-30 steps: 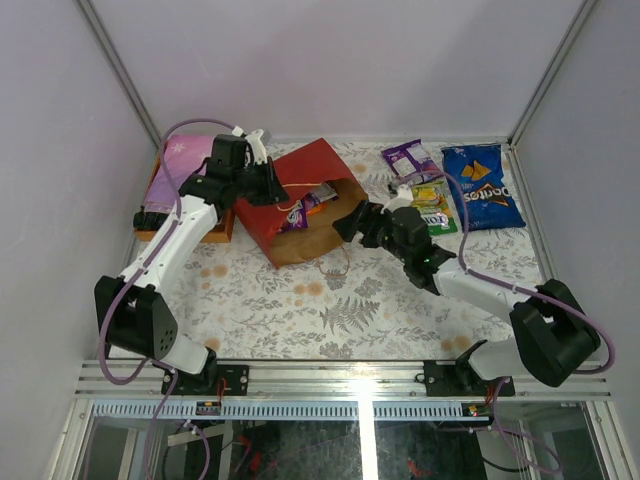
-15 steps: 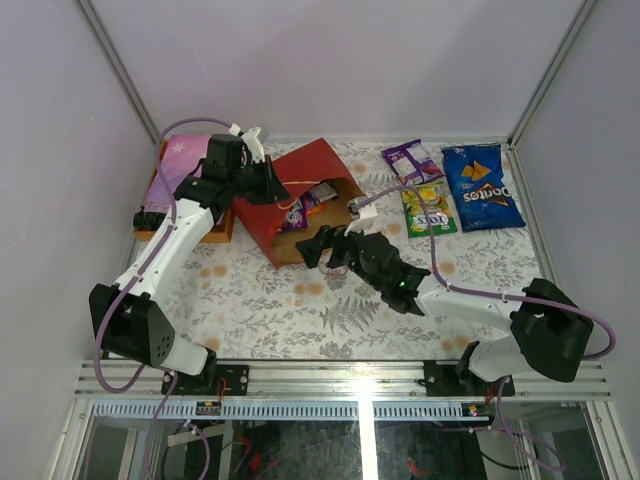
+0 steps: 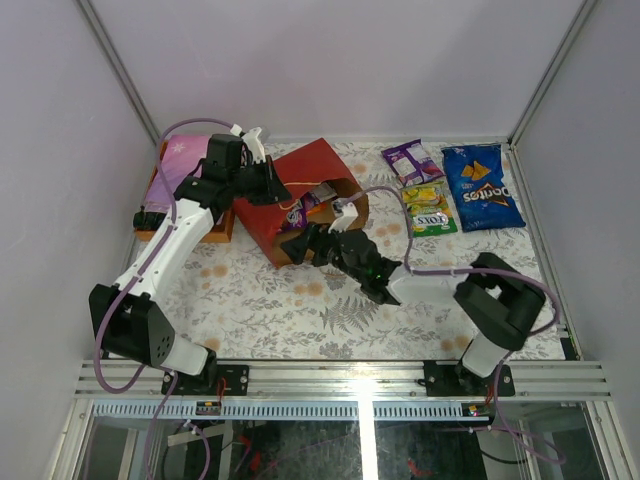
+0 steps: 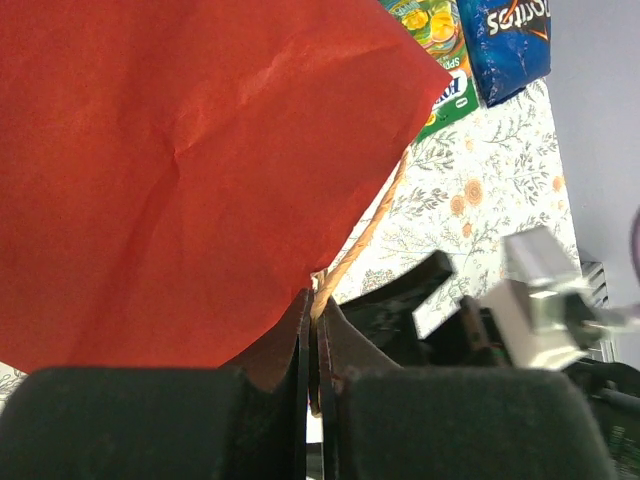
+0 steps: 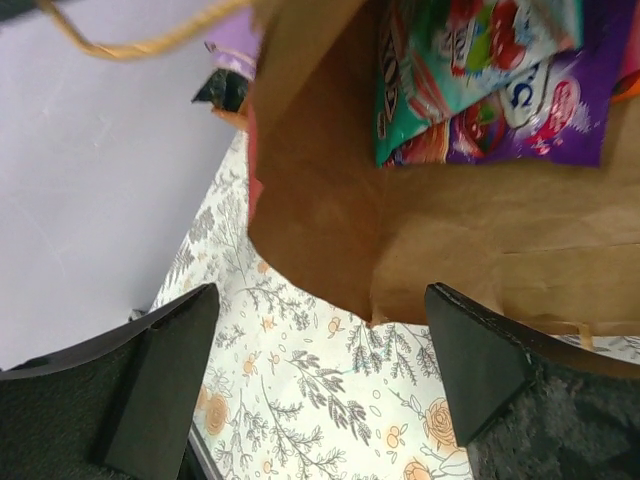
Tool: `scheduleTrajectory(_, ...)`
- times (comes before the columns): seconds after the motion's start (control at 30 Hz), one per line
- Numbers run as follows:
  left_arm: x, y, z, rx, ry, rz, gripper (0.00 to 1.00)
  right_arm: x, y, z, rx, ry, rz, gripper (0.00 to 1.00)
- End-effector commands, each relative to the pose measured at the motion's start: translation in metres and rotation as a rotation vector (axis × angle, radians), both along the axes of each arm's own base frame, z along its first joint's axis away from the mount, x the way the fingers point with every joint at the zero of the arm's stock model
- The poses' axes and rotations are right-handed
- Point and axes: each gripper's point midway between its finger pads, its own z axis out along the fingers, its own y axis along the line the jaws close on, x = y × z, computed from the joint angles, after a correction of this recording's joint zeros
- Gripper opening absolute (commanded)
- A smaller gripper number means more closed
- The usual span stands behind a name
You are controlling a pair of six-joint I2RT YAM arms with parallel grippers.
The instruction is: Take the snacks out of the paper bag
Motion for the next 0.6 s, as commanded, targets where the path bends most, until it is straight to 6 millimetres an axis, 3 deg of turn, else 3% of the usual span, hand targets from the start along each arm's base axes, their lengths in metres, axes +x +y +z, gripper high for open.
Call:
scheduleTrajectory(0.0,0.001,-0.002,0.022,-0.035,-0.084,-0.012,0.00,0.009,0.035,0.020,0.110,0.021,0.070,0.93)
scheduleTrajectory(0.27,-0.002,-0.005,0.028,-0.056,-0.099,-0.037,0.00,0.064,0.014,-0.011,0.118,0.163,-0.167,0.98)
scheduleTrajectory(0.47,-0.001,-0.004,0.031,-0.055,-0.106,-0.030,0.00,0.095,-0.022,-0.047,0.253,0.301,-0.282,0.79)
scheduleTrajectory(0.57,-0.001,-0.005,0.029,-0.055,-0.102,-0.030,0.00,0.109,-0.026,-0.045,0.296,0.265,-0.286,0.72)
